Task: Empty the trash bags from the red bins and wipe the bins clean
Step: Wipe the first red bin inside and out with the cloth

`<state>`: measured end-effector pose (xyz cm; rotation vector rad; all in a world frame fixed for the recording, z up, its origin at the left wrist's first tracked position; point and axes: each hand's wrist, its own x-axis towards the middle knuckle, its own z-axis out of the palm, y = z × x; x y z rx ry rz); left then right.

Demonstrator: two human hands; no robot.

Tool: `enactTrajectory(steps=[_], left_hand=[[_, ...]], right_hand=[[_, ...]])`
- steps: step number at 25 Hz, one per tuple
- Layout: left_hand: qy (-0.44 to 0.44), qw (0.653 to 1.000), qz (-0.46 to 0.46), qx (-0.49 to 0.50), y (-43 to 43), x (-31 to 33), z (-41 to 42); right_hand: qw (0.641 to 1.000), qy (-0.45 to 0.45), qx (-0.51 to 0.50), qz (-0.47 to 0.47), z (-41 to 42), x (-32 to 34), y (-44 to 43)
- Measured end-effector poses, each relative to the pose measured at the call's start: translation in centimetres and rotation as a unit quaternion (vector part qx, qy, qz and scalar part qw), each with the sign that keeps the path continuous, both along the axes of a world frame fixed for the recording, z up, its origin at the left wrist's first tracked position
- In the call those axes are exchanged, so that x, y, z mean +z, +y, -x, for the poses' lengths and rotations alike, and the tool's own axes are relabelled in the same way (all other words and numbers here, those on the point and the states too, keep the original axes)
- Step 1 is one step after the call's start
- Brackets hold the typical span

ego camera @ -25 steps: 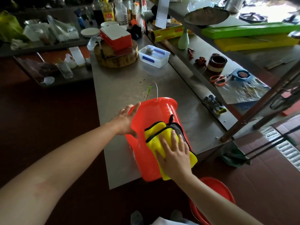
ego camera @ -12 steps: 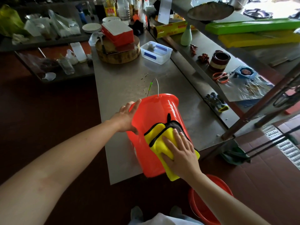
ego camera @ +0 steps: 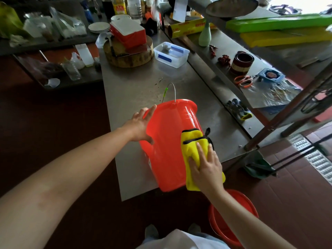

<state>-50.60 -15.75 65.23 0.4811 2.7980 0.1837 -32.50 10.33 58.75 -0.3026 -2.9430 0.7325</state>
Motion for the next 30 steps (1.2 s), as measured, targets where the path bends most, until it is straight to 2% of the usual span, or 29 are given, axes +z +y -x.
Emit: enactTrajectory(steps=[2,4,10,16,20,24,30], left_hand=[[0.003,1.000,-0.003,-0.002,-0.2,-0.1,-0.1],[0.000,1.000,-0.009,0.001,-0.4,-0.2,-0.1],[0.003,0.999,-0.038,0.006,-1.8,-1.3,-0.5],[0.014,0.999,-0.046,0.012,-1.3,-1.6,-0.9],[-0.028,0.997,-0.066,-0.016,-2.0,-0.6,-0.3],[-0.056,0.995,-0.072,-0.031,-2.7,0.2,0.3],[-0.039,0.995,-0.091,-0.033,-2.6,-0.1,0.4]], right_hand=[[0.989,0.044,0.083,-0.111,-1.7,-0.4,-2.3],[0.969,0.062,0.163,-0.173,-2.8,-1.2,-3.8],[0.937,0.075,0.265,-0.216,-3.2,-2.2,-3.0],[0.957,0.068,0.213,-0.184,-2.9,-1.7,-0.1],[0.961,0.033,0.196,-0.194,-1.4,-0.5,-1.8],[0.968,-0.009,0.171,-0.184,3.2,1.1,-4.7],[0.974,-0.026,0.162,-0.159,11.9,3.7,-8.2]])
